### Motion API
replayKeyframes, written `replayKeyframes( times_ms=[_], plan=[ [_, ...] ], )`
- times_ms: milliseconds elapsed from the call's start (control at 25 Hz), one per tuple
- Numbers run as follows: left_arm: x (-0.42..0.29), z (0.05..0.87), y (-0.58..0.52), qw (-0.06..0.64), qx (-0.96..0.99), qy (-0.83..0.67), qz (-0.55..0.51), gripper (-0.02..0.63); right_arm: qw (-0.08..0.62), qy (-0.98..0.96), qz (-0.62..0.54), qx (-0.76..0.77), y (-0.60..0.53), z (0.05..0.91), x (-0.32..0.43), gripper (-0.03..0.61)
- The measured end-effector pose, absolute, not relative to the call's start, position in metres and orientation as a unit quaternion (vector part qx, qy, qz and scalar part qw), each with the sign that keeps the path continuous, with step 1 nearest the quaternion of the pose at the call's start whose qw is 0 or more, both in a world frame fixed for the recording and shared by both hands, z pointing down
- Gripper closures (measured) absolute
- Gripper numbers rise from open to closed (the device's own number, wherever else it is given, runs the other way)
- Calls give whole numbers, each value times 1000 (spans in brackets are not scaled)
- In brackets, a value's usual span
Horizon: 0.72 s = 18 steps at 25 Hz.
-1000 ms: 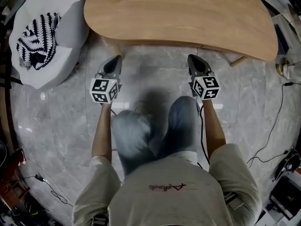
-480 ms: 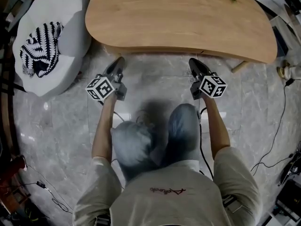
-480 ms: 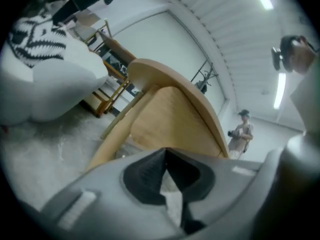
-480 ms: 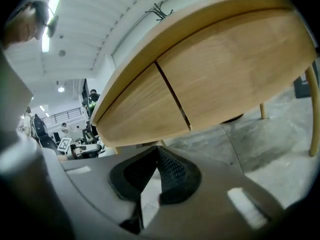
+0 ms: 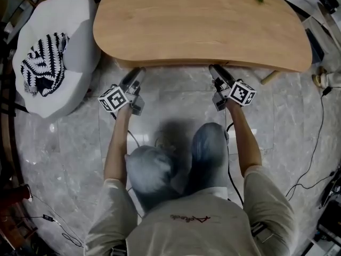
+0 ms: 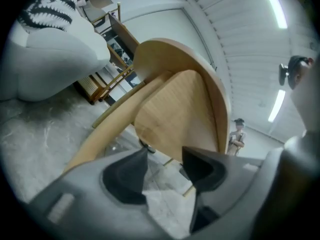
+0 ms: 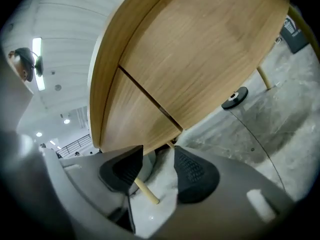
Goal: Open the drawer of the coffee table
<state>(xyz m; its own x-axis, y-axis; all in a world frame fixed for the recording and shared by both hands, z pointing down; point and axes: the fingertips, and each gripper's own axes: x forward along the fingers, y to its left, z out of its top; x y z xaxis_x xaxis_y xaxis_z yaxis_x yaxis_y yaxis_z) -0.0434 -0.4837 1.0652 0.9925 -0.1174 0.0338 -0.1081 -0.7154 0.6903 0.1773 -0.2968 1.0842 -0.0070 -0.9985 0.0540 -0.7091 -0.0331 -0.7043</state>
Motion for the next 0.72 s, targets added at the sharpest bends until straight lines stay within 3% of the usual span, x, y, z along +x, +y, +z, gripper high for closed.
replayKeyframes(
  times_ms=[160, 720],
  plan=[
    [-31, 1062, -485, 365, 929, -52, -12, 373, 260, 658, -284, -647, -303, 1077, 180, 362],
    [-33, 1058, -483, 368, 929, -30, -28, 413, 276, 681, -262, -626, -297, 1073, 174, 425]
  ],
)
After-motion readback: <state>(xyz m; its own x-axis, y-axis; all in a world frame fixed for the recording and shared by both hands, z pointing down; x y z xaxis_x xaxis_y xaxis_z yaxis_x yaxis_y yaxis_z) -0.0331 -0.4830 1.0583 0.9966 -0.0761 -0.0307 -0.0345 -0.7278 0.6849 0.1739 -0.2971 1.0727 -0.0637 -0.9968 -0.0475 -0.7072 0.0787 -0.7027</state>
